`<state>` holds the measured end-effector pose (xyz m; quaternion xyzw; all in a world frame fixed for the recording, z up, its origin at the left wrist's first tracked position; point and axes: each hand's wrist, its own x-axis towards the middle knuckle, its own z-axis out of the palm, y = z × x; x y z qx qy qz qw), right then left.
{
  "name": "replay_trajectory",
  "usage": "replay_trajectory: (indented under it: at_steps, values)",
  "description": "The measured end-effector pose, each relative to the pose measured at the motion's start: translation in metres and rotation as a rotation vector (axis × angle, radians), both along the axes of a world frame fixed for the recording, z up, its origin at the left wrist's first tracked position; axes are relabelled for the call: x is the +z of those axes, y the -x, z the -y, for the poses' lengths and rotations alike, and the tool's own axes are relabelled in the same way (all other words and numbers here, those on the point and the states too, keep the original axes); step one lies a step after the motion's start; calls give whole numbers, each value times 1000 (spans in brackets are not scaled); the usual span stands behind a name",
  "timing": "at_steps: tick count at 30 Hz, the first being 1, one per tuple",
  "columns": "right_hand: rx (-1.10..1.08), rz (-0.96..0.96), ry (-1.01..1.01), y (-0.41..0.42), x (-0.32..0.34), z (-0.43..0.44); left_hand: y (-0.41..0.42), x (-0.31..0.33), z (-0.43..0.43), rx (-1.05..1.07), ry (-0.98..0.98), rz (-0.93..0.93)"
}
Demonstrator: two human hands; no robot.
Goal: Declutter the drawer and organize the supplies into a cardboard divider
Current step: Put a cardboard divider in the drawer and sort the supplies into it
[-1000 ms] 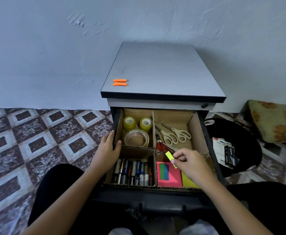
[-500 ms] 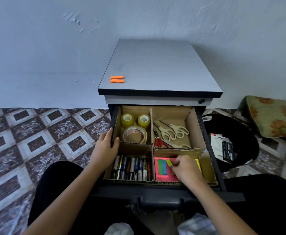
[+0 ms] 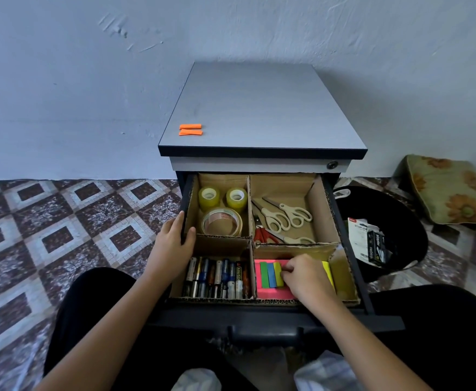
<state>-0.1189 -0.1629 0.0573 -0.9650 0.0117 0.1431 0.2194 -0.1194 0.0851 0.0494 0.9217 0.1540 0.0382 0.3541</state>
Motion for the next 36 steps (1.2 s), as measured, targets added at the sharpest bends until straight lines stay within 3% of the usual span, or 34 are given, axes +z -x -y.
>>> replay_trajectory:
  at_steps: [12, 17, 23, 30, 36]
  values:
    - [95, -28, -56, -5, 34, 11, 2, 3, 3, -3, -13, 12]
    - [234, 124, -212, -25, 96, -5, 3, 6, 6, 10, -30, 11]
    - [451, 325, -259, -86, 141, -59, 3, 5, 7, 12, -2, 25]
    - [588, 459, -123, -165, 155, -133, 1, 5, 6, 29, -11, 46]
    - [641, 386, 38, -201, 148, -166, 1, 3, 4, 29, -24, 57]
